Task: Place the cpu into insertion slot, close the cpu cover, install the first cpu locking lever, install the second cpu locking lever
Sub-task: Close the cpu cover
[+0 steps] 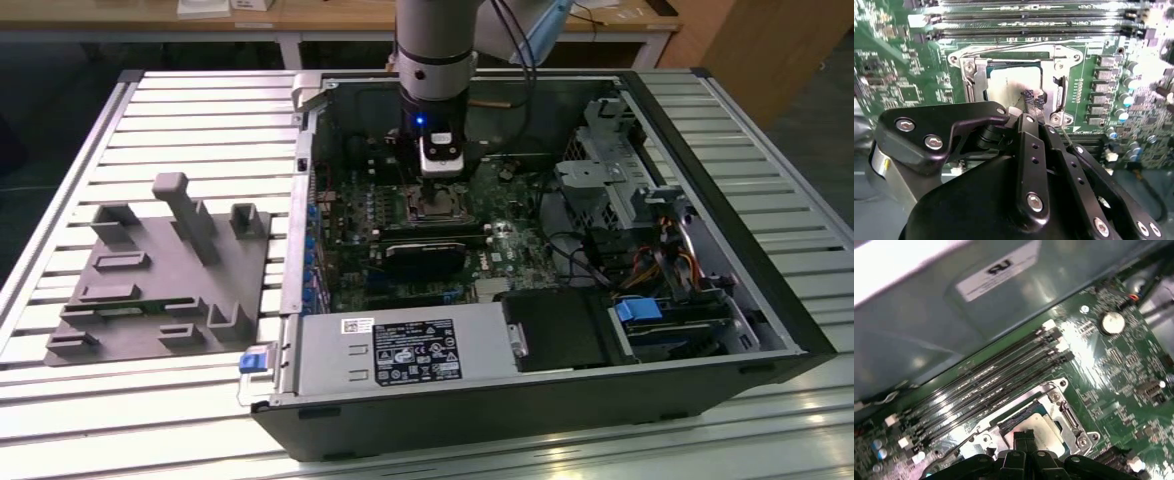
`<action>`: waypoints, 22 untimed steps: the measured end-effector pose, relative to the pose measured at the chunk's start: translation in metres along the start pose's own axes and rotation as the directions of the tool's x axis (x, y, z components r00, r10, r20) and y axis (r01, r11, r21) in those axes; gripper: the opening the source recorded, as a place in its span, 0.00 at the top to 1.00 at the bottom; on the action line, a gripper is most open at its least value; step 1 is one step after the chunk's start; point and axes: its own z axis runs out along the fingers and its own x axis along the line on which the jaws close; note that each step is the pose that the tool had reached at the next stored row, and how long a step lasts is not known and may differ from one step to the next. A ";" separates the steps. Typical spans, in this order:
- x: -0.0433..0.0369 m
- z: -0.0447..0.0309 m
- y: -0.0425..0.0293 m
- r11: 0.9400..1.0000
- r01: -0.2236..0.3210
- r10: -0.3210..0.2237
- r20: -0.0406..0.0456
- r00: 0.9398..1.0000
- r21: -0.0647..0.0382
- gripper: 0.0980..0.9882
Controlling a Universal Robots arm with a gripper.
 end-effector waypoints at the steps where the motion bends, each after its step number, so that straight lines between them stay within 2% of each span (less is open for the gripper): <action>1: 0.0000 0.0000 0.0000 1.000 0.018 -0.018 -0.001 1.000 0.000 1.00; 6: 0.0000 0.0001 0.0000 0.994 0.109 -0.109 -0.005 0.994 -0.003 1.00; 10: 0.0000 0.0002 0.0000 0.983 0.181 -0.181 -0.008 0.983 -0.005 1.00; 15: 0.0000 0.0003 0.0000 0.963 0.269 -0.269 -0.012 0.963 -0.008 1.00; 20: 0.0000 0.0003 0.0000 0.935 0.355 -0.355 -0.016 0.935 -0.011 1.00; 21: 0.0000 0.0003 0.0000 0.931 0.366 -0.366 -0.016 0.931 -0.012 1.00; 22: 0.0000 0.0003 -0.0001 0.930 0.368 -0.368 -0.016 0.930 -0.013 1.00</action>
